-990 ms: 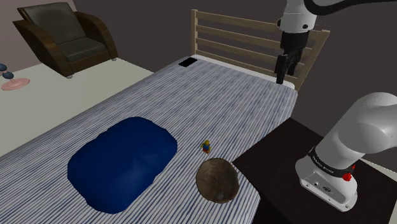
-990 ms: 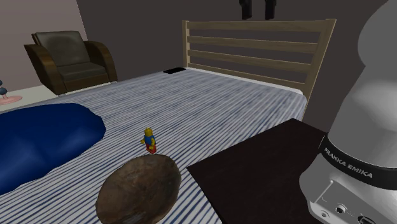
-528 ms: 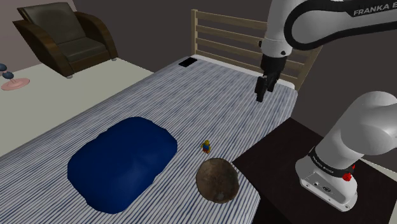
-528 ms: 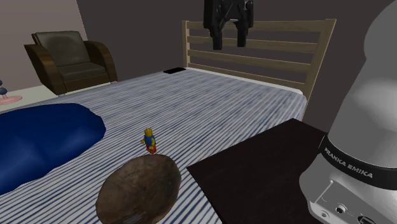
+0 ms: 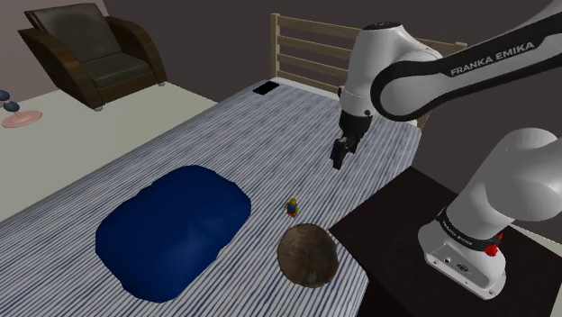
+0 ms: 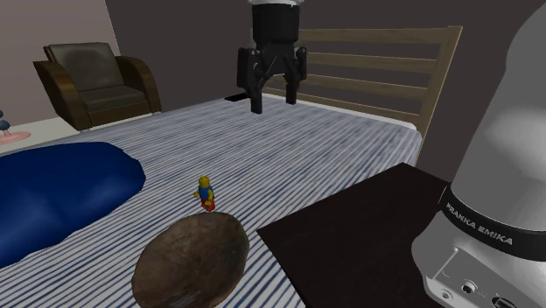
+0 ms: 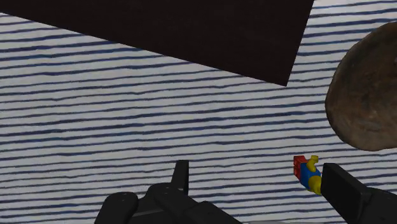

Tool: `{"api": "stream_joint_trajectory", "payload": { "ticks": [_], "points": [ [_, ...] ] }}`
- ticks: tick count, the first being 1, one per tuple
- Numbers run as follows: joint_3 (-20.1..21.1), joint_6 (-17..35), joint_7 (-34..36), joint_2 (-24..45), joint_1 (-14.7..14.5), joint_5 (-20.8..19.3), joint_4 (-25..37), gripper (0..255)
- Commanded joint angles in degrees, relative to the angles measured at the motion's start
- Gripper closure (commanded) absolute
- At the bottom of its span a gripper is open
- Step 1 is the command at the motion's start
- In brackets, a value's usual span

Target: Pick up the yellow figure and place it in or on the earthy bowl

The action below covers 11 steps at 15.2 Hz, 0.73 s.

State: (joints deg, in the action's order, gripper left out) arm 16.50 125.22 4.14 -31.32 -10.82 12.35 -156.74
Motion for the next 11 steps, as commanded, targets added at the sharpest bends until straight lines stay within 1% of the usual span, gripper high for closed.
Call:
{"api": "stream_joint_trajectory", "payload": {
  "ticks": [1, 4, 7, 9, 11],
  "points": [
    [2.1, 6.0, 1.0, 3.8, -0.9, 0.8, -0.5, 0],
    [5.2, 13.8, 2.9, 10.2, -1.5, 0.9, 0.1, 0],
    [8.5, 21.4, 5.9, 17.3, -1.2, -1.0, 1.6, 0],
    [10.7, 26.1, 8.9, 22.2, -0.6, -3.9, 2.9, 0],
    [12.7, 30.5, 13.4, 27.4, 0.5, -9.1, 4.7, 0]
  ]
}}
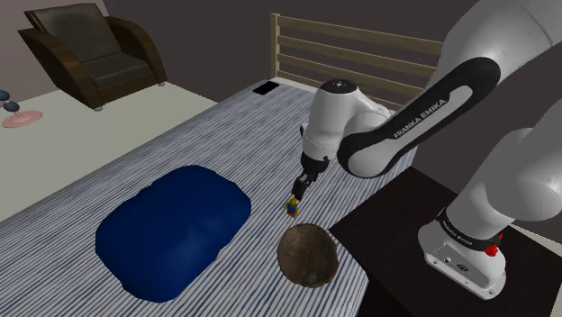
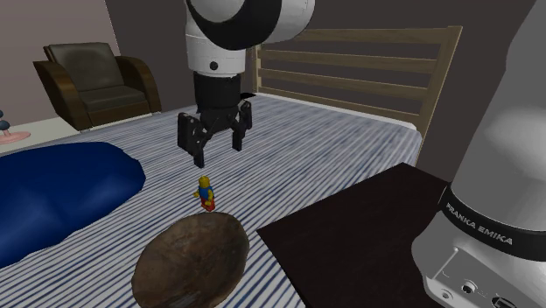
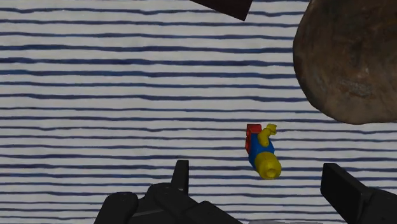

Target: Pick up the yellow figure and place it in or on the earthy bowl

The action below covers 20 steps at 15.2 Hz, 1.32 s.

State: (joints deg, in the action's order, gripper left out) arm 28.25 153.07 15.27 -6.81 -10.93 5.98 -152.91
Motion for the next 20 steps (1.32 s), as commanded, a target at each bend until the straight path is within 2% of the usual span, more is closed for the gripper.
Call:
{"api": "stream_joint_trajectory", "payload": {
  "ticks": [1, 2, 9, 10, 18, 19, 20],
  "points": [
    [1.7, 4.6, 5.2, 5.5, 1.1, -6.3, 1.8, 0],
    [2.0, 6.3, 8.7, 8.2, 1.3, -10.6, 3.0, 0],
    [-2.2, 11.3, 17.5, 15.8, -0.7, -22.7, 4.4, 0],
    [-2.7, 11.6, 18.2, 16.4, -1.1, -23.6, 4.6, 0],
    [-2.8, 11.6, 18.2, 16.4, -1.2, -23.6, 4.6, 0],
    [-2.8, 11.6, 18.2, 16.4, -1.2, -23.6, 4.6, 255],
    [-2.8, 11.6, 18.2, 16.4, -1.2, -23.6, 4.6, 255]
  ]
}}
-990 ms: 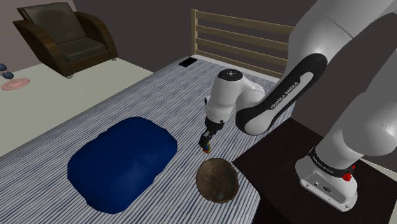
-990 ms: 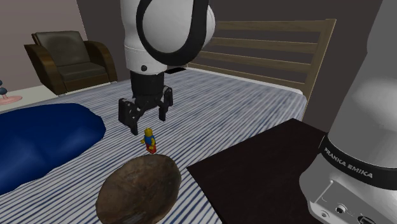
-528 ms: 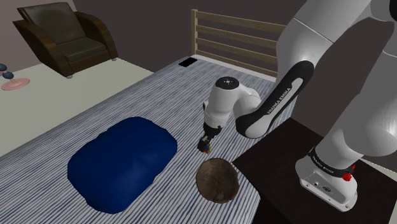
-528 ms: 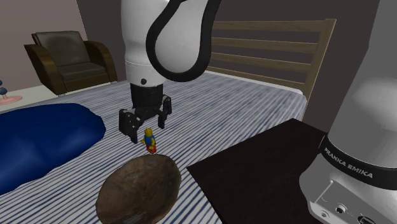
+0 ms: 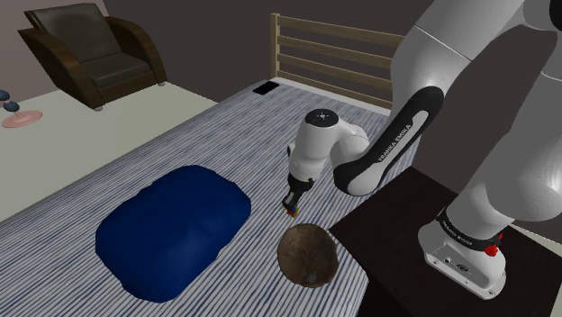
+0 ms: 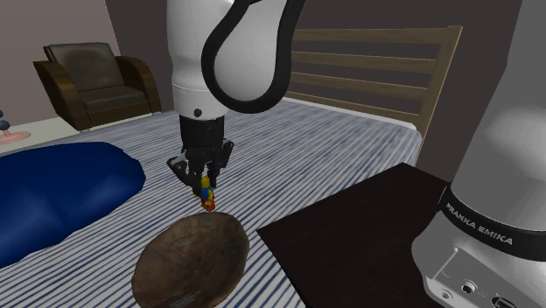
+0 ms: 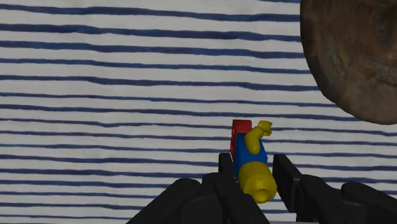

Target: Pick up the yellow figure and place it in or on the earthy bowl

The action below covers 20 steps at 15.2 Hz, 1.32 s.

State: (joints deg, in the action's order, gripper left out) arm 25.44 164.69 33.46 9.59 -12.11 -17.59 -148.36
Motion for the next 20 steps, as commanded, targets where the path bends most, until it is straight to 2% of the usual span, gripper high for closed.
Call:
{"api": "stream_joint_trajectory", "payload": {
  "ticks": [1, 8, 14, 20],
  "points": [
    [0.0, 0.0, 0.0, 0.0, 0.0, 0.0, 0.0, 255],
    [0.0, 0.0, 0.0, 0.0, 0.0, 0.0, 0.0, 255],
    [4.3, -4.4, -7.2, -5.8, 2.5, 9.7, -0.5, 255],
    [5.5, -9.5, -12.9, -11.4, 2.5, 17.5, -0.2, 255]
  ]
}}
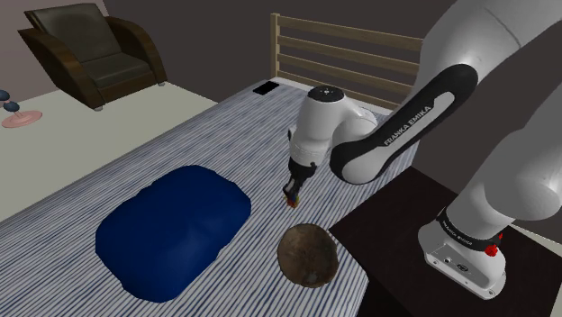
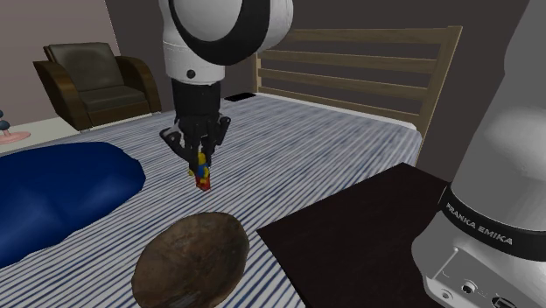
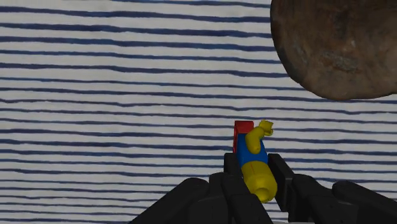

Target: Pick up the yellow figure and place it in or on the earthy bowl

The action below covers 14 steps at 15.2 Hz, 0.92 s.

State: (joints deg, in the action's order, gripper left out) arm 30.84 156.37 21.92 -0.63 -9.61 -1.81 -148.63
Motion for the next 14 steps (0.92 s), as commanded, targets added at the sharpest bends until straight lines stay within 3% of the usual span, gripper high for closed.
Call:
{"api": "stream_joint_trajectory", "payload": {
  "ticks": [1, 12, 14],
  "points": [
    [0.1, -2.0, -2.1, -2.1, -0.2, 2.7, 0.2, 255],
    [-1.3, -11.2, -6.8, -9.9, -1.8, 9.1, 2.3, 255],
    [0.0, -12.0, -5.3, -12.9, -3.7, 11.1, 0.4, 255]
  ]
}}
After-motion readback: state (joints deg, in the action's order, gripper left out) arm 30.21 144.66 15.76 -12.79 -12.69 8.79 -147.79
